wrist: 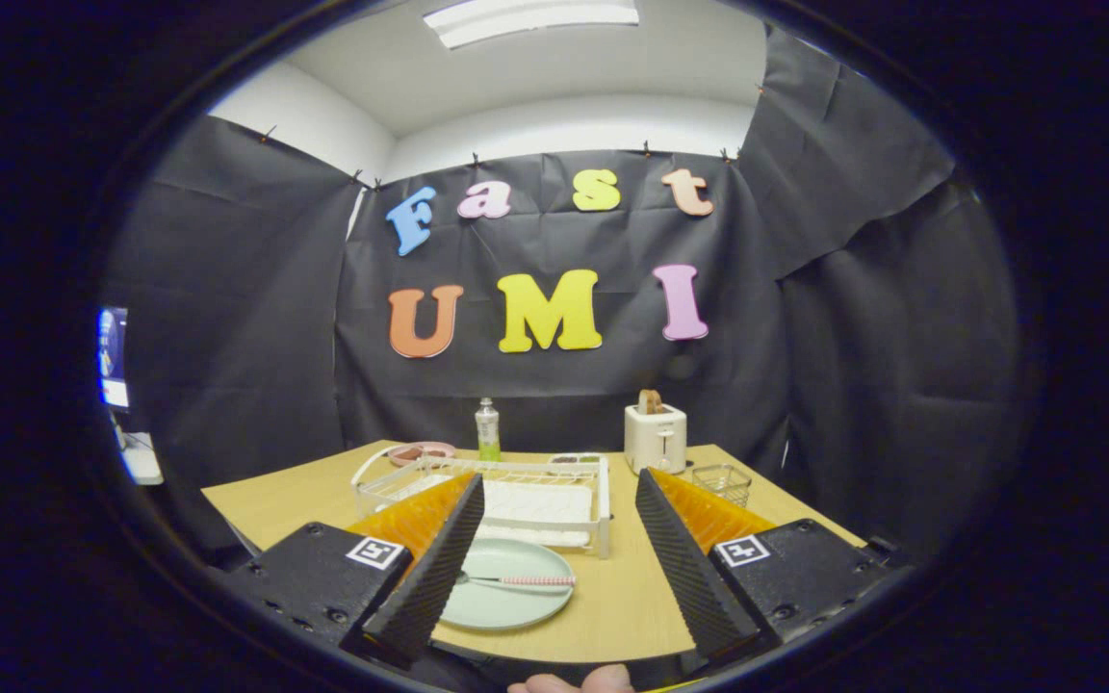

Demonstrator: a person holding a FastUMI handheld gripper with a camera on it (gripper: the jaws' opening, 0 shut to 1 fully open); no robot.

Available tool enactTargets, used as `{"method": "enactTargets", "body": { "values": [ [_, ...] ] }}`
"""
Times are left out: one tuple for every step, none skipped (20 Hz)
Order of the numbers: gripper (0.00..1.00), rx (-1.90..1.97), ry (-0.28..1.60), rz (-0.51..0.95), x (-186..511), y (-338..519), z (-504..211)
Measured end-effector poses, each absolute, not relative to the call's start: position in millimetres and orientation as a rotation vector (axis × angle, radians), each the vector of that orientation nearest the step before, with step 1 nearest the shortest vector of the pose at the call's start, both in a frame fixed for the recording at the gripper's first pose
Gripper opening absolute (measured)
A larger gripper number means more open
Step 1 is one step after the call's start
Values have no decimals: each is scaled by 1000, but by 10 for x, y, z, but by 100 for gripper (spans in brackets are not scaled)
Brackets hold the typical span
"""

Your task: Take the plate from the dish rack, then take the spoon from the basket and place it into the plate.

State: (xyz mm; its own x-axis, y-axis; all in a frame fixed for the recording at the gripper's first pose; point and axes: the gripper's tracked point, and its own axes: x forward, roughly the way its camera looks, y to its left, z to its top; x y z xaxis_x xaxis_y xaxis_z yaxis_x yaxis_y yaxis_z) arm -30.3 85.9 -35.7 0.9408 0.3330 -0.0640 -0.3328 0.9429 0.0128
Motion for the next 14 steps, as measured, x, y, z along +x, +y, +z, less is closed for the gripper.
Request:
{"method": "enactTargets", "body": {
  "values": [
    [100, 0, 68, 349, -345, 854, -391],
    [100, -16, 83, 349, -368, 852, -419],
    [100, -32, 83, 362, -421, 875, -398],
    [100, -53, 74, 374, -495, 891, -366],
    [100, -64, 60, 376, -550, 859, -336],
    [100, -64, 56, 378, -590, 845, -344],
    [100, -64, 56, 386, -624, 852, -359],
    [100, -73, 61, 386, -640, 840, -390],
    [100, -78, 70, 384, -637, 827, -413],
    [100, -76, 79, 386, -642, 831, -433],
    [100, -72, 86, 387, -647, 840, -444],
    [100, -66, 89, 390, -640, 840, -449],
    [100, -62, 93, 391, -633, 845, -453],
    [100, -59, 104, 385, -602, 826, -489]
  ]
}}
